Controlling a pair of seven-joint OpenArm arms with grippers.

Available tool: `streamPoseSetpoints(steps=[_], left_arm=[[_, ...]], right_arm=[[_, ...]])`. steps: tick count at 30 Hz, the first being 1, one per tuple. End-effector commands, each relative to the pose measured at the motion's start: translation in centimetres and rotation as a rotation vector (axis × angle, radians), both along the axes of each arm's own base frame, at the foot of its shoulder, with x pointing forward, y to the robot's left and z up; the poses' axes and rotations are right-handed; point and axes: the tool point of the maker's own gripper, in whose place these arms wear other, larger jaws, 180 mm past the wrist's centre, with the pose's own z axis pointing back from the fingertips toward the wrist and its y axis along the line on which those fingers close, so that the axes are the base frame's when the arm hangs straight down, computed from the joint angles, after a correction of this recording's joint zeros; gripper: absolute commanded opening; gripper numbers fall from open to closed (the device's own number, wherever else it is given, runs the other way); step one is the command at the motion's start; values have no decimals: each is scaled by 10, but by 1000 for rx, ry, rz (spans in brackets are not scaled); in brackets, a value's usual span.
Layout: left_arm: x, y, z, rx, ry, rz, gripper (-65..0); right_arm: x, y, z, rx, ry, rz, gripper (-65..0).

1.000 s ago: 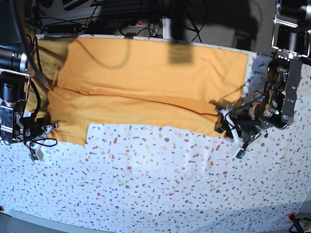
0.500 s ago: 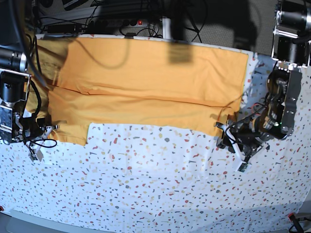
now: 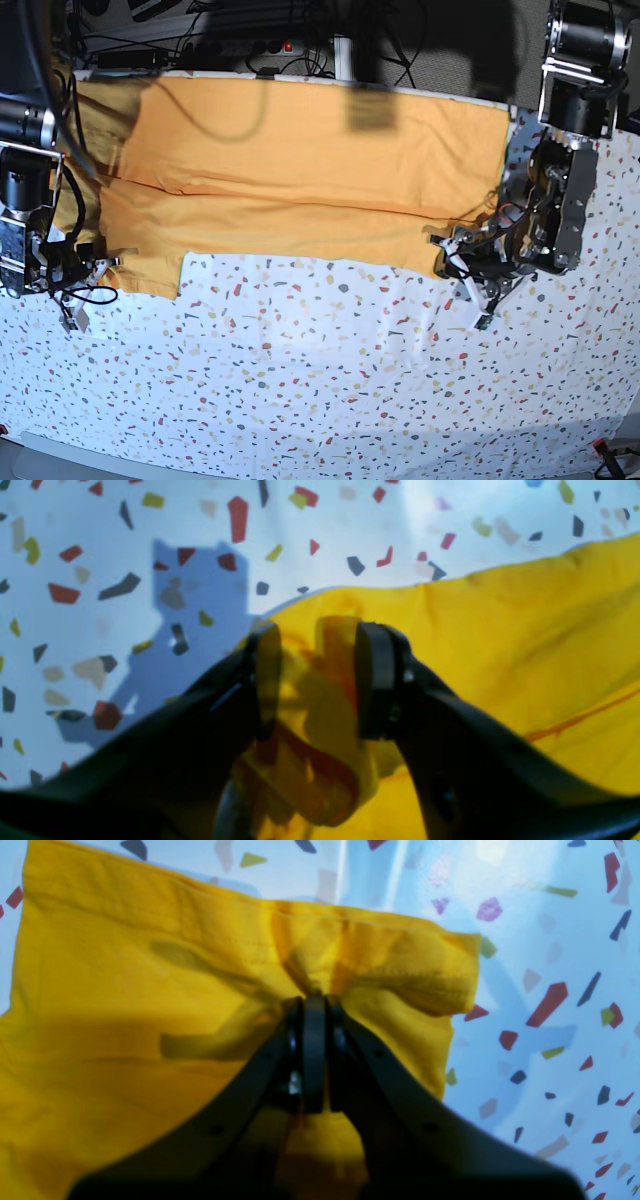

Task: Fold the T-shirt properly
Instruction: 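Fold the doubled shirt over again with both grippers into a strip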

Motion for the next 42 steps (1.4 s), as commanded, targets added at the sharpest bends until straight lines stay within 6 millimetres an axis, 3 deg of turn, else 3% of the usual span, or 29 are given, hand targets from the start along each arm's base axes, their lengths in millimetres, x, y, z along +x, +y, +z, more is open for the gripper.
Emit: streamPoseSetpoints(steps=[1,6,9,10,19,24,31,35,42], left_arm=[[15,1,19,-11,-59,2,-431],[15,1,19,-10,-59,2,-524],[16,1,19,-11,-59,3,-642],[16,1,19,-11,-59,3,-650],[17,-2,28,-7,-76,-11,-650],[13,-7,49,8,-124,-47,-650],[-9,-6,54,31,-153,-80,-650],[-21,-9,54,31,-158,-97,-650],[-38,-23,74,31,-223,-141,-650]], right_arm=[[13,-11,20,-13,-52,-16,-650],[13,-11,20,-13,-52,-16,-650],[13,-11,20,-13,-52,-16,-650],[13,-11,20,-13,-52,-16,-650],[16,-10,24,-10,-67,-13,-650],[34,-5,58,33,-179,21,-650],[32,-13,92,25,-207,33,-650],[13,-15,98,14,-192,64,-650],[-43,7,95,23,-131,188,-650]])
